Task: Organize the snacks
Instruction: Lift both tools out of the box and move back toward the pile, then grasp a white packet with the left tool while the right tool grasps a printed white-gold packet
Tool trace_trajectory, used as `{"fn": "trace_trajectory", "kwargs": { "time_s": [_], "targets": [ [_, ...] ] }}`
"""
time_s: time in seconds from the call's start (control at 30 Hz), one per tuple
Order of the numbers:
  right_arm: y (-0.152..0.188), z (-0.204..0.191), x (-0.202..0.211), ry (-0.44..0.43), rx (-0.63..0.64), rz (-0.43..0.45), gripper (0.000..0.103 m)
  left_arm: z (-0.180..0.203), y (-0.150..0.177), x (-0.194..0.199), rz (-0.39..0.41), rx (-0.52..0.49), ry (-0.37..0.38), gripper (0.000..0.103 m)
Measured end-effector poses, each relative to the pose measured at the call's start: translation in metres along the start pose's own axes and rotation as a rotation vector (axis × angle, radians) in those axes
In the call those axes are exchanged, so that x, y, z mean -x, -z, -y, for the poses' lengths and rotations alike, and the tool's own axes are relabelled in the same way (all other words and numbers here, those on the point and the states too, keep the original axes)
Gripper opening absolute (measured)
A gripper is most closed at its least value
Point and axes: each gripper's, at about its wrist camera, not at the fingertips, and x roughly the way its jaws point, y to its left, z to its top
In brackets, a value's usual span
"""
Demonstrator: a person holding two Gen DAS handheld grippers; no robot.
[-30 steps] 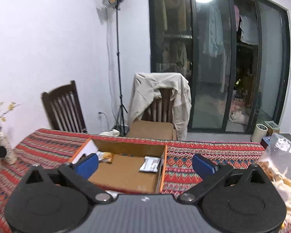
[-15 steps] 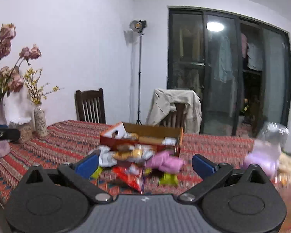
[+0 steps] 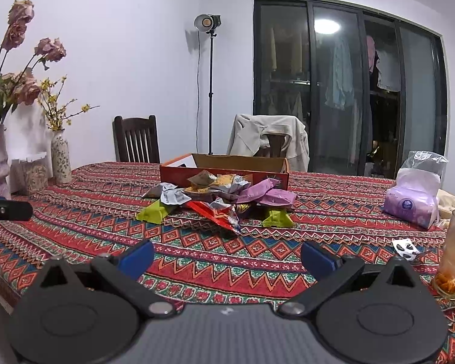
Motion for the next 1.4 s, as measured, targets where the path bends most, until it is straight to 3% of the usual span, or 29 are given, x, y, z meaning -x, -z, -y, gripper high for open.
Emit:
{"fn": "trace_trajectory", "kwargs": {
  "time_s": [0.37, 0.7, 0.97, 1.07, 1.13, 1.2, 1.27, 1.3, 1.4],
  "targets": [
    [0.001, 0.009, -0.039, 0.036, -0.032, -0.027, 0.103, 0.001, -0.009, -0.063, -0.079, -0.005, 0.020, 0.103],
    [-0.013, 0.021, -0.097, 0.021, -0.054, -0.046, 0.102, 0.003, -0.044, -0.147, -0.117, 0.018, 0.049, 0.103],
    [-0.051, 0.027, -0.174, 0.004, -0.017, -0.059, 0.101, 0.009, -0.080, -0.247, -0.169, 0.040, 0.005, 0.103],
    [-0.066, 0.028, -0.209, -0.012, 0.017, -0.073, 0.095, 0.012, -0.088, -0.283, -0.200, 0.065, 0.010, 0.103],
    [-0.076, 0.030, -0.231, -0.038, 0.015, -0.087, 0.094, 0.018, -0.088, -0.301, -0.219, 0.029, 0.001, 0.102],
    [-0.086, 0.032, -0.251, -0.051, 0.006, -0.094, 0.092, 0.022, -0.085, -0.310, -0.215, -0.011, 0.003, 0.093],
    [-0.093, 0.032, -0.269, -0.059, 0.001, -0.097, 0.089, 0.023, -0.083, -0.313, -0.202, -0.029, 0.039, 0.065],
    [-0.095, 0.032, -0.277, -0.066, 0.001, -0.103, 0.086, 0.024, -0.082, -0.316, -0.206, -0.040, 0.045, 0.060],
    [-0.096, 0.029, -0.300, -0.081, -0.008, -0.130, 0.085, 0.022, -0.078, -0.315, -0.186, -0.043, 0.052, 0.059]
  ]
}}
